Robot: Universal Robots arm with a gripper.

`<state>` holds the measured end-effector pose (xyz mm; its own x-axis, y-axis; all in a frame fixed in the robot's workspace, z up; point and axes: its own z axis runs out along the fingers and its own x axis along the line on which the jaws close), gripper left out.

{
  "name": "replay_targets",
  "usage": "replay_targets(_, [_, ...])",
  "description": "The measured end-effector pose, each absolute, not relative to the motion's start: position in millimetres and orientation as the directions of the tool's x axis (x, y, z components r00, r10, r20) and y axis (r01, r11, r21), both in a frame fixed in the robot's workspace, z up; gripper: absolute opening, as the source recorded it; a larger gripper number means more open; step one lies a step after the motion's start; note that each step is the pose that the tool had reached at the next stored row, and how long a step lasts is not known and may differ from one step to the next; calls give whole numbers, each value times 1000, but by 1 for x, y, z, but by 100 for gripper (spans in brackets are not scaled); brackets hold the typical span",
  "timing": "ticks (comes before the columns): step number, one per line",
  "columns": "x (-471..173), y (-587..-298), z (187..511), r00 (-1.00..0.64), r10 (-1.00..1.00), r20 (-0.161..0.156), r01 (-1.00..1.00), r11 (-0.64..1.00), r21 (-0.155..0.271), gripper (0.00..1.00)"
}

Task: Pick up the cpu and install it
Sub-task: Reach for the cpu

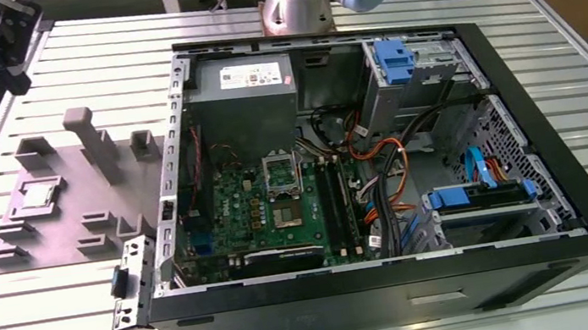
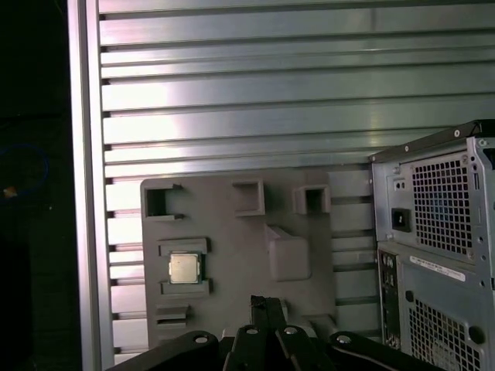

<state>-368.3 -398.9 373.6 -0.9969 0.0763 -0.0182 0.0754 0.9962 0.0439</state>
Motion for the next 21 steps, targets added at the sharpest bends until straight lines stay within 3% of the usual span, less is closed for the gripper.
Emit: replay_targets(21, [-374, -399, 373, -997, 76, -18, 75, 996, 44, 11])
